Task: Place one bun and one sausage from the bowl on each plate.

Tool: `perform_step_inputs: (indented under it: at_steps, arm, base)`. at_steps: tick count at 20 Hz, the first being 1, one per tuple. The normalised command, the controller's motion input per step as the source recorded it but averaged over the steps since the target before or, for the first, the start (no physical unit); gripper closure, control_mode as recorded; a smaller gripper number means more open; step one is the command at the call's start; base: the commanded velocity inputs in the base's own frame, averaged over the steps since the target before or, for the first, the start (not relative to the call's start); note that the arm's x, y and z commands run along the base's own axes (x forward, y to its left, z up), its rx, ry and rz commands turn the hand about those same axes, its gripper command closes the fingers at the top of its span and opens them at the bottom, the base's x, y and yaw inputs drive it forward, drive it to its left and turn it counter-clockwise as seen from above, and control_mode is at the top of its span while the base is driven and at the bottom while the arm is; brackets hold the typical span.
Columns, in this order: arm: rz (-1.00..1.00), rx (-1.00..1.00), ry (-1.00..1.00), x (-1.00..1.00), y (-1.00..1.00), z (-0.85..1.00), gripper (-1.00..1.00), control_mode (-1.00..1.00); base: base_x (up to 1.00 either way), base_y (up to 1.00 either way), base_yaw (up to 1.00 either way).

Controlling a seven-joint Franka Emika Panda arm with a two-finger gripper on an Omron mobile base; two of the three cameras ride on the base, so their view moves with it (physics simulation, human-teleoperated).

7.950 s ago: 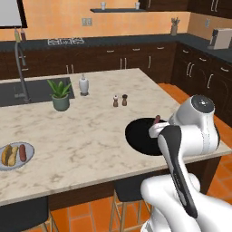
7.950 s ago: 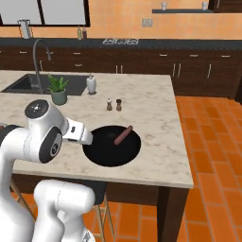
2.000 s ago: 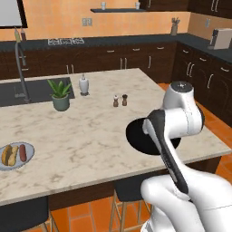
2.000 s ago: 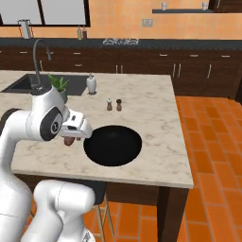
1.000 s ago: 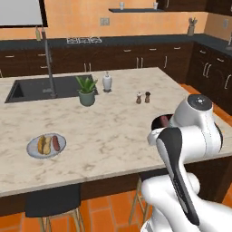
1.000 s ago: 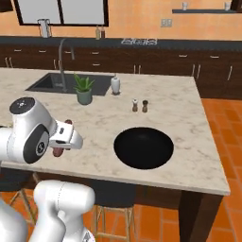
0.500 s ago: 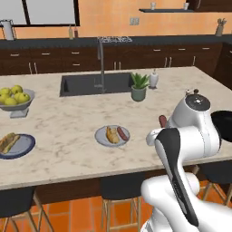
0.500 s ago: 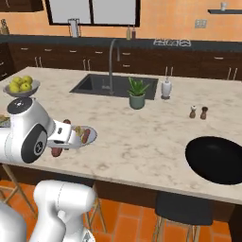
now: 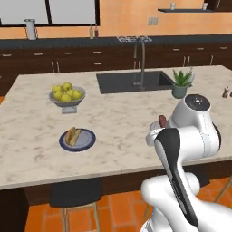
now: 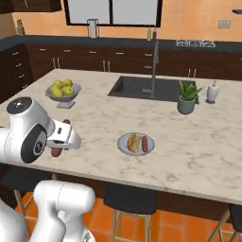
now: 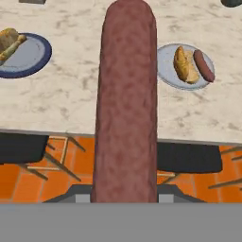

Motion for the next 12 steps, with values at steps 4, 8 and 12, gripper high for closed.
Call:
perform_step_inputs:
  at_steps: [4,8,12]
  arm:
    - [0.00,0.00,0.00,0.00,0.00,0.00,1.00,1.00]
    - [0.00,0.00,0.00,0.00,0.00,0.00,1.00,1.00]
    - [0.00,0.00,0.00,0.00,0.00,0.00,1.00,1.00]
  base:
    - [0.09,1.00,-0.13]
    - [0.20,1.00,-0.17]
    - [0.35,0.56,-0.17]
